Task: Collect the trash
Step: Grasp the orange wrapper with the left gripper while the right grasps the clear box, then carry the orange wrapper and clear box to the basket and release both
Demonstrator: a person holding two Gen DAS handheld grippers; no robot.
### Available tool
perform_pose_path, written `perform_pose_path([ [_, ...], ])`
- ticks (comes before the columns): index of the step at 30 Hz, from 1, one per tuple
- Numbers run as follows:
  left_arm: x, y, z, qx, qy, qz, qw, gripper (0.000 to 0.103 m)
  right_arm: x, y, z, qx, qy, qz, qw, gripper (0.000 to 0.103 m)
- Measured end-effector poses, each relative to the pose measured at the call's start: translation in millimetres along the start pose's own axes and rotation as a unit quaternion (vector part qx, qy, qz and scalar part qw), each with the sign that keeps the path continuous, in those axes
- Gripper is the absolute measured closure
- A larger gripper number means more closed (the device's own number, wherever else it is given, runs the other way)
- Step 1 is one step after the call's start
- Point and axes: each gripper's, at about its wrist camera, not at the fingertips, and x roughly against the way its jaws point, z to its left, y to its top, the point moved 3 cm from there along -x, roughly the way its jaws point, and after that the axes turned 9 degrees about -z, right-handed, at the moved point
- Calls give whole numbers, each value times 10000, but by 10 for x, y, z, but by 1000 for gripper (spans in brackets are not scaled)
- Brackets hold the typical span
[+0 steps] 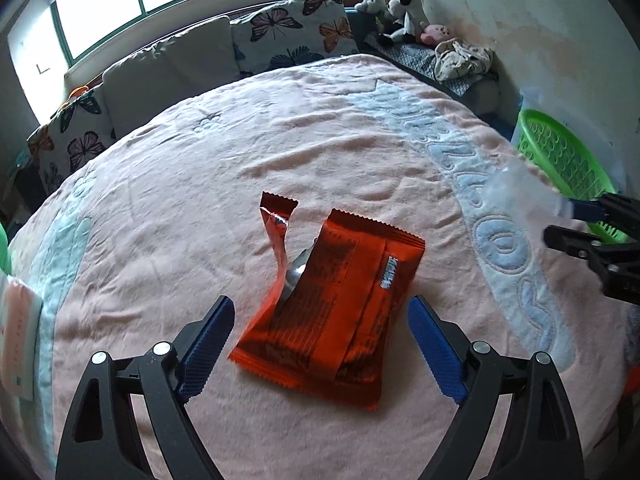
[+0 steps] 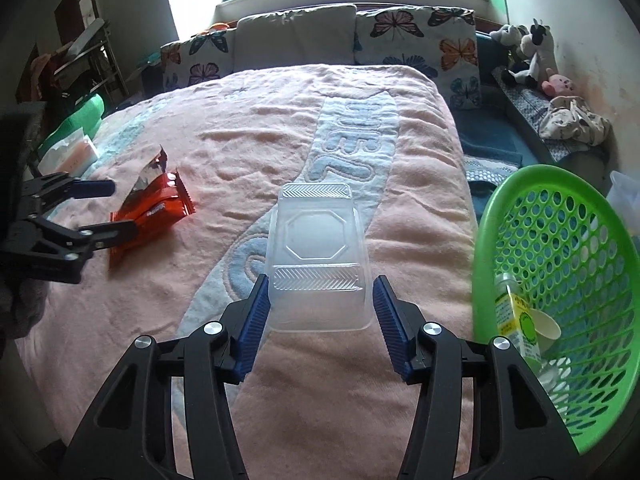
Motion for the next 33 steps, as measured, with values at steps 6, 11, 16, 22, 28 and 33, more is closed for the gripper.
perform_pose_path([
  [6,-121,36,11,-46,-38,84,9999,18,122,6,-35,-93,-1,-99,9999,50],
  [11,-198,43,-21,-99,-94,129,9998,18,199,-10,-94,-194,-47,-149,9997,50],
  [16,-221,49,-47,-42,-118,104,9999,26,268,-33,-170,-262,-125,-180,9994,50],
  [22,-177,46,-111,-71,-144,11,9999,37,333,-65,-263,-394,-189,-229,9988,50],
  [28,-93,47,-186,-27,-260,-63,9996,44,415,-87,-335,-480,-250,-294,9981,50],
  [33,14,67,-263,89,-394,-140,9991,45,505,-100,-416,-567,-316,-382,9972,50],
])
